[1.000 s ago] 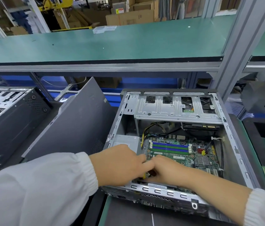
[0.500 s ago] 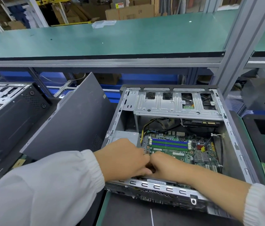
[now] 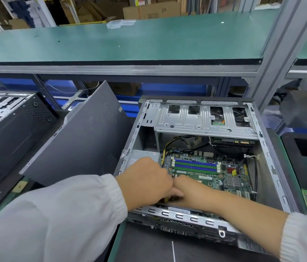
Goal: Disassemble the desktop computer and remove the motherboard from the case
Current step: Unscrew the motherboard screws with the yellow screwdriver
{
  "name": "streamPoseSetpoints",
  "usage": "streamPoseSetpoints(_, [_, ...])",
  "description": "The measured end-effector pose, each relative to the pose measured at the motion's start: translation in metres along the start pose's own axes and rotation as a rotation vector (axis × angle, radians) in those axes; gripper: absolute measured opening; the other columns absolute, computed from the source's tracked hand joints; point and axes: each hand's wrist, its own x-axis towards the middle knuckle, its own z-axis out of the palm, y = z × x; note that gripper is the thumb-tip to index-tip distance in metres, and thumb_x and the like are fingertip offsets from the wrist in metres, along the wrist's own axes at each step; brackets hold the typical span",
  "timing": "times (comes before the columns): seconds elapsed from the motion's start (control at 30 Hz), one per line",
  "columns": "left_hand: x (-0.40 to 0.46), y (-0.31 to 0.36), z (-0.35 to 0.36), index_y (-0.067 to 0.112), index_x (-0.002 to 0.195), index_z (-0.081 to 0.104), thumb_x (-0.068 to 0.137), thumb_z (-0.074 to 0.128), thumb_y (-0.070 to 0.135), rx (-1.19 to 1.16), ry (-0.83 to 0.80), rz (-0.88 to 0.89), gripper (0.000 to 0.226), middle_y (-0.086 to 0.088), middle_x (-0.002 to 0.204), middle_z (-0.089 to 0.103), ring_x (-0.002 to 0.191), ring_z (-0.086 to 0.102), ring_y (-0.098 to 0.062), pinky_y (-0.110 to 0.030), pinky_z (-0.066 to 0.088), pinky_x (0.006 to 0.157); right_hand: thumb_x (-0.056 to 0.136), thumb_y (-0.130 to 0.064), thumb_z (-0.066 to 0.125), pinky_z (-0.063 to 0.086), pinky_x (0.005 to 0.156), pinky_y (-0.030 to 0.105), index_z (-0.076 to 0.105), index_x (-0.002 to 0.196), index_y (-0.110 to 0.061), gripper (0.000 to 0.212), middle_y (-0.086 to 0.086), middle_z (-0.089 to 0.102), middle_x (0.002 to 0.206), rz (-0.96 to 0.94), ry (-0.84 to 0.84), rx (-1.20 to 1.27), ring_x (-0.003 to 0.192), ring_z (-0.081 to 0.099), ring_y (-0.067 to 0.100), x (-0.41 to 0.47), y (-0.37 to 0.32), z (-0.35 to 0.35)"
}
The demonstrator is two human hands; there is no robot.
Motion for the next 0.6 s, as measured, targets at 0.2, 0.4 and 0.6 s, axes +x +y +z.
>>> streamPoseSetpoints(0.2, [-0.015,-0.023,-0.002,0.024,0.109,0.034,0.099,0.032,0.045,-0.138,0.044,0.166,0.023,0.003,0.093,0.051,0.070,0.057,-0.023,-0.033,0.033,0.049,0.086,-0.021,0.062,0.040,0.056,0.027,0.054,0.074,-0.012,0.017,0.008,0.056,0.069,-0.038,0.033,0.050,0.059,0.045,0.016,-0.002,0.000,0.002])
streamPoseSetpoints(0.4, [-0.001,-0.008,-0.002,0.015,0.088,0.055,0.097,0.013,0.058,0.040,-0.045,0.025,0.061,-0.003,0.079,0.063,0.064,0.055,-0.026,-0.031,0.025,0.052,0.086,-0.024,0.064,0.043,0.063,0.033,0.050,0.065,-0.013,0.028,0.006,0.056,0.063,-0.021,0.037,0.007,0.060,0.050,0.020,0.000,0.001,0.001])
streamPoseSetpoints(0.6, [-0.016,-0.025,-0.009,0.027,0.108,0.028,0.094,0.049,0.020,-0.099,-0.045,0.159,0.027,0.004,0.091,0.042,0.067,0.050,-0.021,-0.030,0.025,0.046,0.086,-0.032,0.063,0.040,0.058,0.032,0.061,0.089,-0.008,0.024,0.007,0.055,0.067,-0.031,0.070,0.045,0.057,0.043,0.018,-0.003,0.001,0.003])
